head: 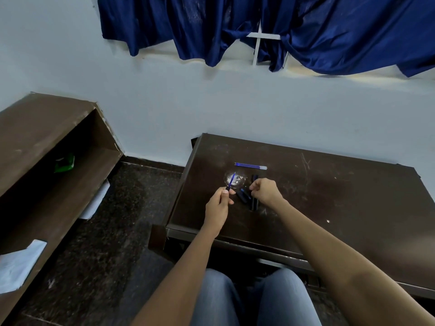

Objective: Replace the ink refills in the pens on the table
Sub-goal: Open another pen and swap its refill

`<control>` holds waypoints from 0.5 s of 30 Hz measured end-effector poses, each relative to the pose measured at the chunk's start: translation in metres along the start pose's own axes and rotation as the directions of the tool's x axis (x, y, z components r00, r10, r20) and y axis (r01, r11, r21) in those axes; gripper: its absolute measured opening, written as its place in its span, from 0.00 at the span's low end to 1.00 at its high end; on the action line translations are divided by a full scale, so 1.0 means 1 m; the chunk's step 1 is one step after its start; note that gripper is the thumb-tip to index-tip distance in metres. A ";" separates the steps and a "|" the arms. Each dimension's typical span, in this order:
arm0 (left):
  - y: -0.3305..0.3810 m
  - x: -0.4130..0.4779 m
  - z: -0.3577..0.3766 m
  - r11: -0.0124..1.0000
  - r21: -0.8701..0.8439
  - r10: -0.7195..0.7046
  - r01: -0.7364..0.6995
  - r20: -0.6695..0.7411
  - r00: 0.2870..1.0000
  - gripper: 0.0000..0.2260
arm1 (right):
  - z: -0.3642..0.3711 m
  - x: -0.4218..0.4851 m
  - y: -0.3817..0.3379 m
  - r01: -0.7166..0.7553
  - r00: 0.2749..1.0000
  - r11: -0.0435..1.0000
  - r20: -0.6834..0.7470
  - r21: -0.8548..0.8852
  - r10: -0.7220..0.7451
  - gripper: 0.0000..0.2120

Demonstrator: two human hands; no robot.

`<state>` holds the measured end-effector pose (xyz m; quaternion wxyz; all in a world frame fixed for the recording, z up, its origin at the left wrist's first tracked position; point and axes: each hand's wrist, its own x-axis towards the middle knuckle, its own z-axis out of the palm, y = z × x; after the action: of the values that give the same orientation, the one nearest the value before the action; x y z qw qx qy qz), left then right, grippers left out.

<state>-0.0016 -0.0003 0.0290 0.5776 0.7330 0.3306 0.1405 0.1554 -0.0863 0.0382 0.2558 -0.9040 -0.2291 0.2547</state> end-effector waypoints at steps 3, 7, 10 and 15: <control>-0.005 0.005 0.002 1.000 -0.010 -0.016 0.016 0.001 1.000 0.13 | 0.013 0.016 0.002 -0.021 1.000 0.998 0.011 -0.066 0.022 0.07; -0.013 0.011 0.002 1.000 -0.006 -0.027 0.027 -0.004 1.000 0.12 | 0.024 0.026 -0.007 0.006 1.000 0.991 0.004 -0.133 -0.006 0.08; -0.018 0.016 0.001 0.999 -0.008 -0.034 0.034 -0.026 0.999 0.12 | 0.029 0.029 -0.015 0.029 0.999 0.970 0.037 -0.241 -0.021 0.10; -0.025 0.020 -0.002 0.998 -0.008 -0.056 0.055 -0.035 0.998 0.12 | 0.038 0.035 -0.018 0.048 0.998 0.919 0.059 -0.391 -0.027 0.13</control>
<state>0.0040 0.0169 0.0020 0.5779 0.7189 0.3606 0.1386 0.1549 -0.0400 0.0084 0.0687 -0.9254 -0.2991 0.2223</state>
